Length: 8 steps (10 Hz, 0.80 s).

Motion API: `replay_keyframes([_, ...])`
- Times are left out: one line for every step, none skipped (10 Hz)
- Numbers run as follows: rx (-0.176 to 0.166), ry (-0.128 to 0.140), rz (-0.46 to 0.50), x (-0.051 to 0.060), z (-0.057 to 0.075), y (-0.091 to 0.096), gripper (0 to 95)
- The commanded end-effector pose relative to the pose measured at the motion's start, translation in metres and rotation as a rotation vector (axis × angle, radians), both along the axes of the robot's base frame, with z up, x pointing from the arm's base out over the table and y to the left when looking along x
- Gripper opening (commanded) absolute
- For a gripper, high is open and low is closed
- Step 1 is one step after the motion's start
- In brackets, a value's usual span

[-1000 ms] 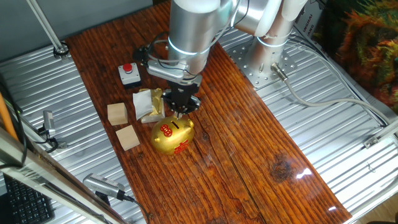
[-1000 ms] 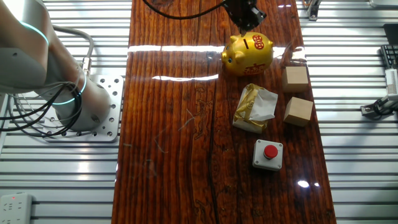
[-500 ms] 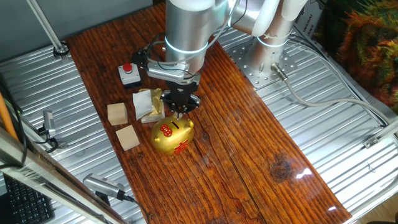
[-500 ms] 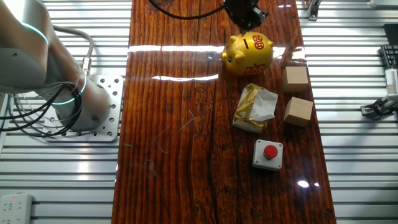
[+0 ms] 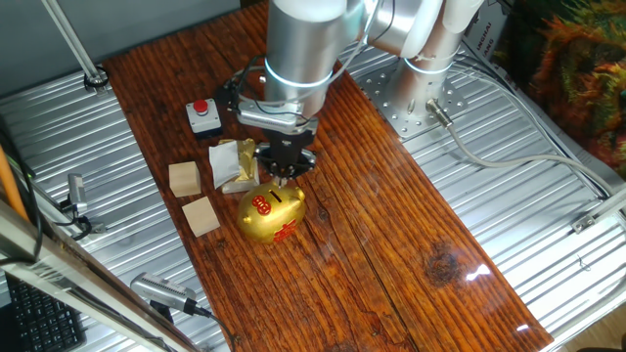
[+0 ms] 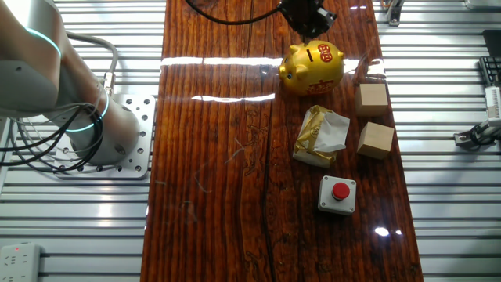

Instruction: Drop coins into a piggy bank

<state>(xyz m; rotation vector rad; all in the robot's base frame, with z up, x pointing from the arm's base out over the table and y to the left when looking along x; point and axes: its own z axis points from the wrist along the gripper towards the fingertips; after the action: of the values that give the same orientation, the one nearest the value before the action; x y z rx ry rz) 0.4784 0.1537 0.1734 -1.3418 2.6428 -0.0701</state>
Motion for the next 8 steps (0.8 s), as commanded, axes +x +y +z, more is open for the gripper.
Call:
replay_keyframes([0.011,-0.023,-0.004,-0.0027,0.0022,-0.0015,0.0])
replay_keyframes([0.012,-0.023,-0.008,-0.0026,0.0022,-0.0015,0.0])
replay_keyframes([0.002,-0.015,-0.001,-0.0019,0.0010,-0.0001,0.0])
replay_keyframes([0.001,-0.026,0.016,-0.0021,0.0013,-0.0005,0.0])
replay_keyframes([0.012,-0.037,0.015,-0.0023,0.0016,-0.0007,0.0])
replay_keyframes([0.000,-0.044,0.021,-0.0019,0.0020,-0.0004,0.0])
replay_keyframes([-0.008,-0.045,0.020,-0.0018,0.0020,-0.0002,0.0])
replay_keyframes([-0.001,-0.044,0.015,-0.0004,0.0033,0.0012,0.0])
